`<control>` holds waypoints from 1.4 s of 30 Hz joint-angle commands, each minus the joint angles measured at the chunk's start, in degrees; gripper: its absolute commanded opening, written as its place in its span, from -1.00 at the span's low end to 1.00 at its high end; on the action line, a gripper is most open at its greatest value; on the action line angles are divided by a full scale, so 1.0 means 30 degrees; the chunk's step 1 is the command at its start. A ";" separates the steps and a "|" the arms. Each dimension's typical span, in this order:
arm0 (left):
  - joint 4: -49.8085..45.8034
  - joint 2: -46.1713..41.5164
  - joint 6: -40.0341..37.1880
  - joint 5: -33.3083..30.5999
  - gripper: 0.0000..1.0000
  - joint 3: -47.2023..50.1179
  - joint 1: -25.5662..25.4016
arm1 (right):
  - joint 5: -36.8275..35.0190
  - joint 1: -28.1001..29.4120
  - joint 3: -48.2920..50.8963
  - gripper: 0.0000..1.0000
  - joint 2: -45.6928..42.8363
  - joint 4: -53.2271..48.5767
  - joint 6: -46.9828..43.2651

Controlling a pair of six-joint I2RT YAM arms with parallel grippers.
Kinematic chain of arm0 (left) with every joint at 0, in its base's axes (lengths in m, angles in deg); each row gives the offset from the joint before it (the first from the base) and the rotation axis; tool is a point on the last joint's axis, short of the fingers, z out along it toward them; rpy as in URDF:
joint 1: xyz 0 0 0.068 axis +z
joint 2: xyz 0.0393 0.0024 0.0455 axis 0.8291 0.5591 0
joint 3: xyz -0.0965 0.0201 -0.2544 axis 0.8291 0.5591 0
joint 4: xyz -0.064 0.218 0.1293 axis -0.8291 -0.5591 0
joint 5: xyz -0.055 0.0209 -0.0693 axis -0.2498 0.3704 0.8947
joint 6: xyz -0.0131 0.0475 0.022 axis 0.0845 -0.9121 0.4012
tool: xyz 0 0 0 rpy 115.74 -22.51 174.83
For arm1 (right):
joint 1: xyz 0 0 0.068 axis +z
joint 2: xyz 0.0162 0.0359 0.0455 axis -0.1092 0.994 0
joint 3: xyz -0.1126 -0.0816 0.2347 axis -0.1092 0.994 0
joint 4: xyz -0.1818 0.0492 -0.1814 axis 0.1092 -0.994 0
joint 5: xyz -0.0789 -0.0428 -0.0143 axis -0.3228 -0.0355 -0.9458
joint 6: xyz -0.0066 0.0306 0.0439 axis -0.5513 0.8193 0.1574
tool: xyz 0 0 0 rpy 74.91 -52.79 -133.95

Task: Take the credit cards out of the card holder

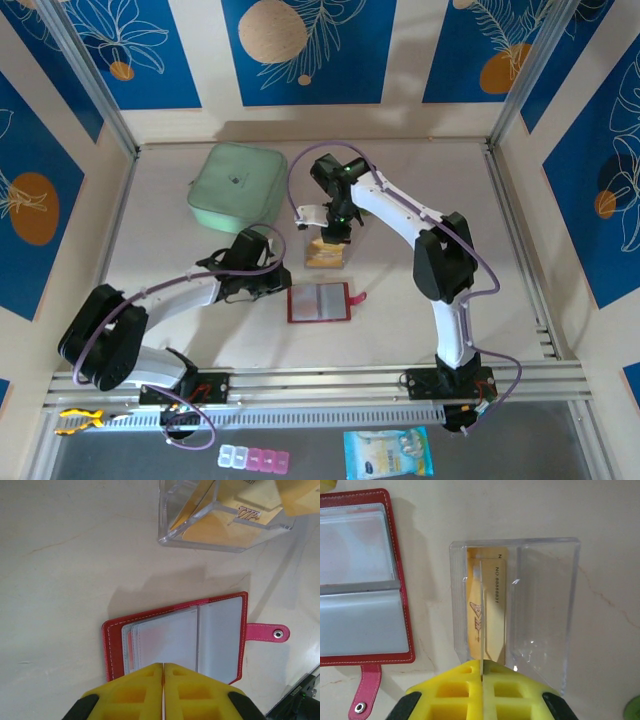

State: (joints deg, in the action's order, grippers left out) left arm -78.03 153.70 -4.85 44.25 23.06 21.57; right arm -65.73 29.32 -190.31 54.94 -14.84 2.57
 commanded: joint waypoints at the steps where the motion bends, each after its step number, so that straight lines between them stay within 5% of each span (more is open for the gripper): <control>1: 0.0405 -0.0255 0.0087 0.0472 -0.83 0.0376 0.0142 | 0.0548 -0.0014 -0.0417 -1.00 0.0474 -0.0849 -0.0573; 17: 0.0603 -0.0344 0.0220 0.0432 -0.82 0.0696 0.0152 | 0.0933 0.0118 -0.0224 -0.92 0.1639 -0.0312 -0.0371; 29: 0.0863 -0.0084 0.0198 0.0808 -0.82 0.0783 0.0141 | 0.0314 0.0012 0.0402 -0.53 0.0011 0.1750 0.1190; 35: 0.1418 0.0240 0.0447 0.1461 -0.82 0.0997 0.0142 | 0.2462 0.0085 0.2608 -0.53 -0.2725 0.4455 0.5540; 42: 0.1380 0.0599 0.0447 0.1914 -0.85 0.0988 0.0111 | 0.4728 0.0420 0.7713 -0.55 -0.6229 0.9491 1.4895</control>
State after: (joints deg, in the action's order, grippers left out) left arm -74.56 154.68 -3.74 48.08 25.53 21.57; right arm -57.47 29.63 -172.28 39.33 5.71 30.44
